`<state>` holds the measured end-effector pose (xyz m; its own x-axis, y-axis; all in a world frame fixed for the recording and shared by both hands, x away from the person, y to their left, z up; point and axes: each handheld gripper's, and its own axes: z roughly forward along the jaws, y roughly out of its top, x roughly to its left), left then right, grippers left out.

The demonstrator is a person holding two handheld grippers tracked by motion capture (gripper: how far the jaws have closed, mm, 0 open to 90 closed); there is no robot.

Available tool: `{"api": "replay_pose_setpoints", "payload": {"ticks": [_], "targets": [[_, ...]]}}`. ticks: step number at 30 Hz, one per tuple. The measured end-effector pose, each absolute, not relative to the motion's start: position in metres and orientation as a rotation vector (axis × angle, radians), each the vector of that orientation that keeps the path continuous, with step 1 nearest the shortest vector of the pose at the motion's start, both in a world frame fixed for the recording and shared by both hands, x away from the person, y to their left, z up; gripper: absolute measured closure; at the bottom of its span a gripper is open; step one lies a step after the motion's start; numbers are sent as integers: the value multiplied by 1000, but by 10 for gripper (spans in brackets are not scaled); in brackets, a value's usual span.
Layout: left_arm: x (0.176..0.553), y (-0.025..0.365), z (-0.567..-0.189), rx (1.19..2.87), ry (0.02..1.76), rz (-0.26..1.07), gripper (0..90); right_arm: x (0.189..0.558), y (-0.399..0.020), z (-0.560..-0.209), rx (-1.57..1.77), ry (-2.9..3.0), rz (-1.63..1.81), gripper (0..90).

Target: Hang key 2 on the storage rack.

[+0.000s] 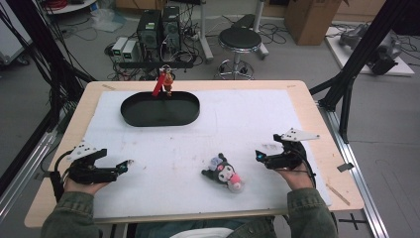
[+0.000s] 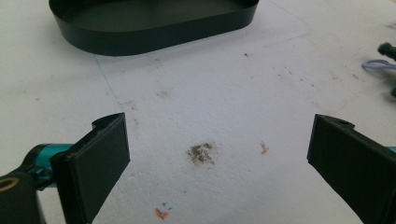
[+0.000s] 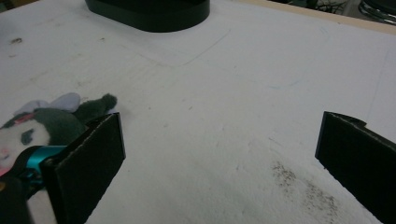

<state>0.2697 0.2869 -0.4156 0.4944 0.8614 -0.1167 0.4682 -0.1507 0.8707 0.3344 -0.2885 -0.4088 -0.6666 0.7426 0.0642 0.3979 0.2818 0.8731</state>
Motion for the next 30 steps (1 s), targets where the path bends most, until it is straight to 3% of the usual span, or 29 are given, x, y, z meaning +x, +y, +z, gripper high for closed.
{"api": "replay_pose_setpoints", "payload": {"ticks": [30], "targets": [[268, 288, -429, 1878, 1120, 505, 60, 325, -238, -399, 899, 2380, 1310, 4]]}}
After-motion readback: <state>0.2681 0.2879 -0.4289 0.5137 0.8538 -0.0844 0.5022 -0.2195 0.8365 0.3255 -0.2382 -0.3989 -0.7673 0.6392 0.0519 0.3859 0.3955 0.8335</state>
